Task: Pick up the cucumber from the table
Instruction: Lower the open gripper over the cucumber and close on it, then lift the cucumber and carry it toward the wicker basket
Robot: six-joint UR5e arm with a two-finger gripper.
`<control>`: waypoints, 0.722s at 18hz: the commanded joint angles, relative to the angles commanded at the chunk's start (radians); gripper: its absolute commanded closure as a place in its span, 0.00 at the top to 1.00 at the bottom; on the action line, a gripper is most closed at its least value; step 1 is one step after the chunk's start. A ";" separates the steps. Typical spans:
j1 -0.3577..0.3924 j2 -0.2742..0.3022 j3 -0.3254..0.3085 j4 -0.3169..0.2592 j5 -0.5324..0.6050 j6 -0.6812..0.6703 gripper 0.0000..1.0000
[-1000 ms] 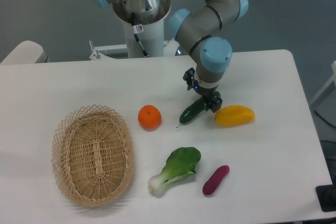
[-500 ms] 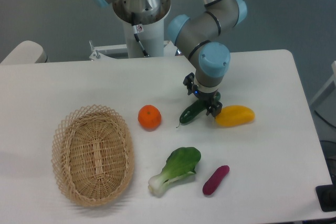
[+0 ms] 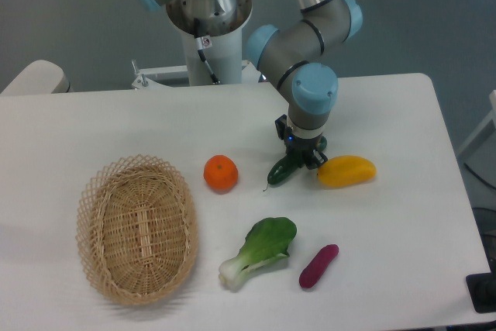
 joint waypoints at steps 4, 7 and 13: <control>-0.002 0.006 0.025 -0.005 0.000 0.002 0.18; -0.027 0.017 0.107 -0.098 0.002 0.002 0.18; -0.072 0.037 0.350 -0.345 -0.005 -0.005 0.18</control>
